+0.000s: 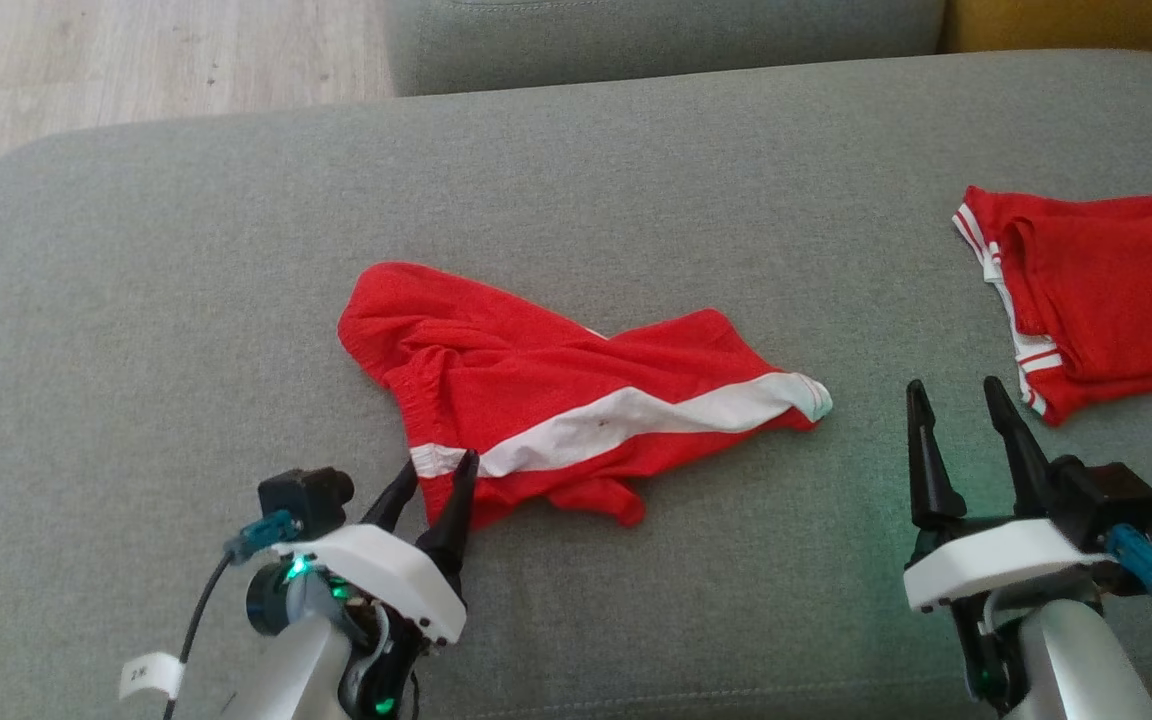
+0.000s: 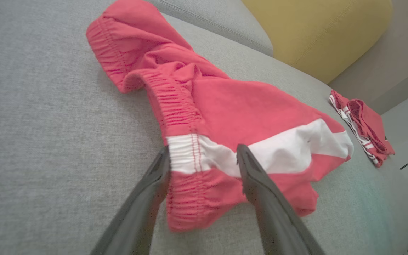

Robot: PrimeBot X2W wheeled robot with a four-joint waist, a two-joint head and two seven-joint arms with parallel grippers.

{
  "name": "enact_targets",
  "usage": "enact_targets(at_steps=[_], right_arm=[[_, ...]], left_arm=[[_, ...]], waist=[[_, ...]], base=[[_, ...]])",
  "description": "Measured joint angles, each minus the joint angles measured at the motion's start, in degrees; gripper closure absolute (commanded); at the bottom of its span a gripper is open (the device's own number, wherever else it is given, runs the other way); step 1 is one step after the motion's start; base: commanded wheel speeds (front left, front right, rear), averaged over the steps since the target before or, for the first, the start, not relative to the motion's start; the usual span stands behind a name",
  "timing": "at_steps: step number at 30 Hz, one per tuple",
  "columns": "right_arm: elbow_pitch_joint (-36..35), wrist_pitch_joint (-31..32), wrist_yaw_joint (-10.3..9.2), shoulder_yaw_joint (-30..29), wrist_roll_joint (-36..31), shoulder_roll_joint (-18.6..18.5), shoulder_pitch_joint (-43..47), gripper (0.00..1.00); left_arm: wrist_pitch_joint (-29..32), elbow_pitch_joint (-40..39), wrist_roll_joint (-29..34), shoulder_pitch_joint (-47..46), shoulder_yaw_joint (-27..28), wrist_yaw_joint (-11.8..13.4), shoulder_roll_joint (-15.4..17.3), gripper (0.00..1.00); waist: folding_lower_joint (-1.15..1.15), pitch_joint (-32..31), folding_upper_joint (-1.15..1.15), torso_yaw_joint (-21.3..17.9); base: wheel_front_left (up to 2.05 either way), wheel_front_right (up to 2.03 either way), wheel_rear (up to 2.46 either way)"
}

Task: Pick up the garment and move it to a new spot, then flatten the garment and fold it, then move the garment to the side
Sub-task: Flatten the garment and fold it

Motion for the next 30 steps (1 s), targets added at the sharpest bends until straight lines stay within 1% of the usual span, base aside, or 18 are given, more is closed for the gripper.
enact_targets(at_steps=[1,3,4,7,11,12,15,16,19,23,26,30], right_arm=[[0.01,-0.01,0.0,-0.11,-0.01,0.0,0.0,0.0],[0.02,-0.04,0.0,-0.24,-0.01,0.0,0.0,0.0],[0.03,-0.05,0.0,-0.25,-0.01,0.0,0.0,0.0],[0.07,-0.05,0.0,-0.25,-0.01,0.0,0.0,0.0],[0.13,-0.07,0.0,-0.25,0.0,0.0,-0.01,0.0],[0.19,-0.07,0.0,-0.25,0.0,0.0,-0.01,0.0],[0.57,-0.02,0.0,-0.34,-0.01,0.0,-0.02,0.0],[0.81,0.1,0.0,-0.43,-0.15,0.0,-0.11,0.0],[1.8,1.98,0.0,-0.81,-1.7,0.0,-1.24,0.0],[4.21,5.46,0.0,-1.12,-3.71,-0.01,-5.13,0.0],[7.21,8.54,0.0,0.46,-4.04,-0.07,-7.73,0.0],[11.69,10.85,0.0,3.38,-3.74,-0.53,-9.21,0.0]], left_arm=[[0.0,-0.26,-0.27,-0.01,-0.21,-0.01,0.01,0.18],[0.0,-0.75,-0.85,-0.01,-0.6,-0.01,0.11,0.46],[-0.01,-1.0,-1.21,-0.01,-0.89,-0.01,0.14,0.46],[-0.02,-1.42,-2.1,-0.01,-1.54,-0.01,0.21,0.58],[-0.01,-1.41,-2.27,-0.01,-1.85,-0.01,0.56,0.64],[-0.01,-1.37,-2.27,-0.01,-1.93,-0.01,0.63,0.7],[-0.02,-1.11,-2.7,-0.18,-2.35,-0.01,0.63,0.96],[-0.09,-1.03,-2.69,-0.29,-2.48,-0.01,0.63,1.0],[-0.7,-0.79,-2.68,-0.8,-2.8,-0.01,0.67,1.0],[-1.6,-0.76,-2.67,-1.2,-2.64,0.07,0.9,1.0],[-2.2,-0.77,-2.67,-1.2,-2.34,0.13,1.0,1.0],[-2.61,-0.77,-2.67,-1.17,-2.13,0.15,1.04,1.0]], waist=[[0.0,-0.01,0.0,0.01],[0.0,-0.01,0.0,0.01],[0.0,0.01,0.0,-0.01],[0.0,0.09,0.0,-0.12],[0.0,0.24,0.0,-0.27],[0.0,0.29,0.0,-0.31],[0.0,0.46,0.0,-0.37],[0.0,0.52,0.0,-0.38],[0.0,0.79,0.0,-0.34],[0.0,1.15,0.0,0.06],[0.0,1.37,0.0,0.67],[0.0,1.59,0.0,1.6]], base=[[0.0,0.0,0.0],[0.0,0.0,0.0],[0.0,0.0,0.0],[0.0,0.0,0.0],[0.0,0.0,0.0],[0.0,0.0,0.0],[0.0,0.0,0.0],[0.0,0.0,0.0],[0.0,0.0,0.0],[0.0,0.0,0.0],[0.0,0.0,0.0],[0.0,0.0,0.0]])
